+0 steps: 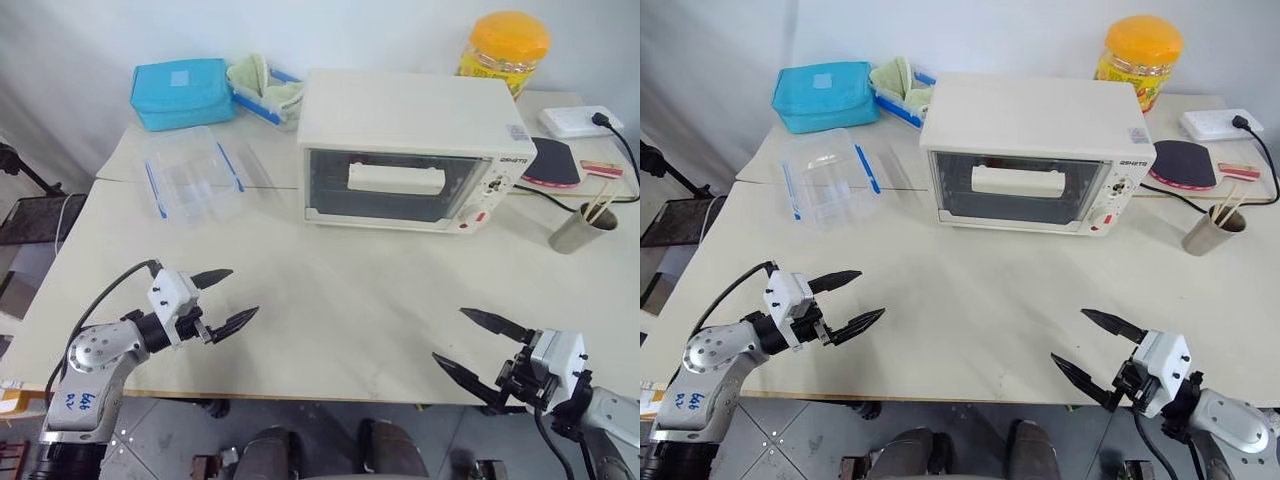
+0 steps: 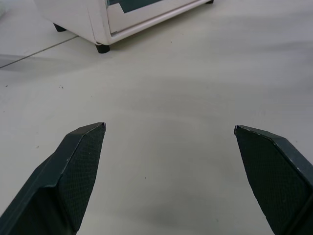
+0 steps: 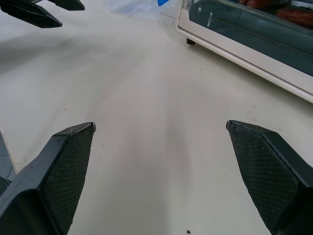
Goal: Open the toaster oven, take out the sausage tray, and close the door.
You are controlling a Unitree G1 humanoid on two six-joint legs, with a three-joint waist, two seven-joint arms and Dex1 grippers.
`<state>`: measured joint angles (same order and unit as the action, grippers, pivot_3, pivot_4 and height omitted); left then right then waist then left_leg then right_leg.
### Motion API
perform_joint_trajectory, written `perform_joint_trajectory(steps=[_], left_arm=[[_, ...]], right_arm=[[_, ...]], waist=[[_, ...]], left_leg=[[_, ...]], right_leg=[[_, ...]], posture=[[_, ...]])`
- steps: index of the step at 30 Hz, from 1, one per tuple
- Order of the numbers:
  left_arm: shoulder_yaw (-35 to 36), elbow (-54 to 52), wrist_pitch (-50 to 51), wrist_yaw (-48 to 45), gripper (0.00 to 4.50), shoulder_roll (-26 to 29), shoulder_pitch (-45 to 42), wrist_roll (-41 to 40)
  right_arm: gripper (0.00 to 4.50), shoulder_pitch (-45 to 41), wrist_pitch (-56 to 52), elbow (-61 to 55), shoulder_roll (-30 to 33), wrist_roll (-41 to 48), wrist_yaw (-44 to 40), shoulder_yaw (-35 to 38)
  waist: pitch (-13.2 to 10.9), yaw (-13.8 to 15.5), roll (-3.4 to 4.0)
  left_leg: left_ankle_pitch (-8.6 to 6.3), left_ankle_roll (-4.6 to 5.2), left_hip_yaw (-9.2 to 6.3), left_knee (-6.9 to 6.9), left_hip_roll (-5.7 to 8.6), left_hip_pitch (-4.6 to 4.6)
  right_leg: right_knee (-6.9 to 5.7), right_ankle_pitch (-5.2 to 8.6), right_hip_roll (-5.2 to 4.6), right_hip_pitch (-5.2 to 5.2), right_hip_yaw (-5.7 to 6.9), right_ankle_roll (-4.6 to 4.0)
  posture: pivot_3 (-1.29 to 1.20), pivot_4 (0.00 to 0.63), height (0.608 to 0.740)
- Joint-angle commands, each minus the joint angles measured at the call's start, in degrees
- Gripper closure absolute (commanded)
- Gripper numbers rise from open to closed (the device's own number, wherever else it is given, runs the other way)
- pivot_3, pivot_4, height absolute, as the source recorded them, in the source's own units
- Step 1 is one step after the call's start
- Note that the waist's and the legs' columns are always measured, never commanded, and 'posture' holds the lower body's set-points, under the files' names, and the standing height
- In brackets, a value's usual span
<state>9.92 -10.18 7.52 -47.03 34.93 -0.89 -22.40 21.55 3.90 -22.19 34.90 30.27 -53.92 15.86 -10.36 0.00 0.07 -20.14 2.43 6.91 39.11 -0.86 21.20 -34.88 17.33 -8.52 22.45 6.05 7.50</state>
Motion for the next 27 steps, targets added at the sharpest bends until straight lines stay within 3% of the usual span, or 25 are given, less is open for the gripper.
perform_joint_trajectory(steps=[1,7,15,21,27], left_arm=[[0.62,-1.53,0.71,-0.33,0.03,0.03,-1.35,-1.81],[2.57,-2.04,7.01,-5.64,0.03,1.24,-5.52,-10.83],[2.99,-4.59,14.05,-7.17,0.03,2.39,-8.59,-16.89],[2.55,-6.86,14.54,-6.87,0.03,1.8,-6.94,-16.76],[2.58,-8.28,16.01,-7.14,0.03,1.66,-5.93,-17.76]], right_arm=[[0.0,-4.12,-4.74,-2.14,0.49,3.88,1.63,-0.8],[0.0,-20.96,-21.16,-2.35,2.73,12.94,7.21,-2.81],[0.0,-40.76,-25.59,8.98,-2.41,9.9,12.84,-6.1],[0.0,-44.72,-25.55,13.33,-3.29,7.53,9.94,-7.35],[0.0,-41.96,-27.73,12.66,-1.14,7.71,6.26,-7.14]], waist=[[0.0,-0.01,-0.01],[0.0,-0.13,0.0],[0.0,-0.08,-0.01],[0.0,-0.2,-0.02],[0.0,-0.1,-0.02]], left_leg=[[0.0,0.0,0.0,0.01,0.0,0.0],[0.04,-0.04,-0.01,0.04,-0.04,-0.02],[0.02,0.0,-0.07,0.06,0.03,0.08],[0.0,0.05,-0.06,0.06,0.07,0.15],[0.01,0.04,-0.04,0.08,0.04,0.14]], right_leg=[[0.0,0.0,0.0,0.0,0.0,0.0],[-0.1,0.0,-0.01,0.05,-0.01,-0.01],[-0.1,0.01,0.0,0.06,0.13,-0.03],[-0.08,0.01,0.0,0.08,0.23,-0.02],[-0.1,0.01,0.02,0.07,0.23,-0.02]], posture=[[0.0,0.15,0.74],[0.0,0.15,0.74],[0.0,0.15,0.74],[0.0,0.15,0.74],[0.0,0.15,0.74]])
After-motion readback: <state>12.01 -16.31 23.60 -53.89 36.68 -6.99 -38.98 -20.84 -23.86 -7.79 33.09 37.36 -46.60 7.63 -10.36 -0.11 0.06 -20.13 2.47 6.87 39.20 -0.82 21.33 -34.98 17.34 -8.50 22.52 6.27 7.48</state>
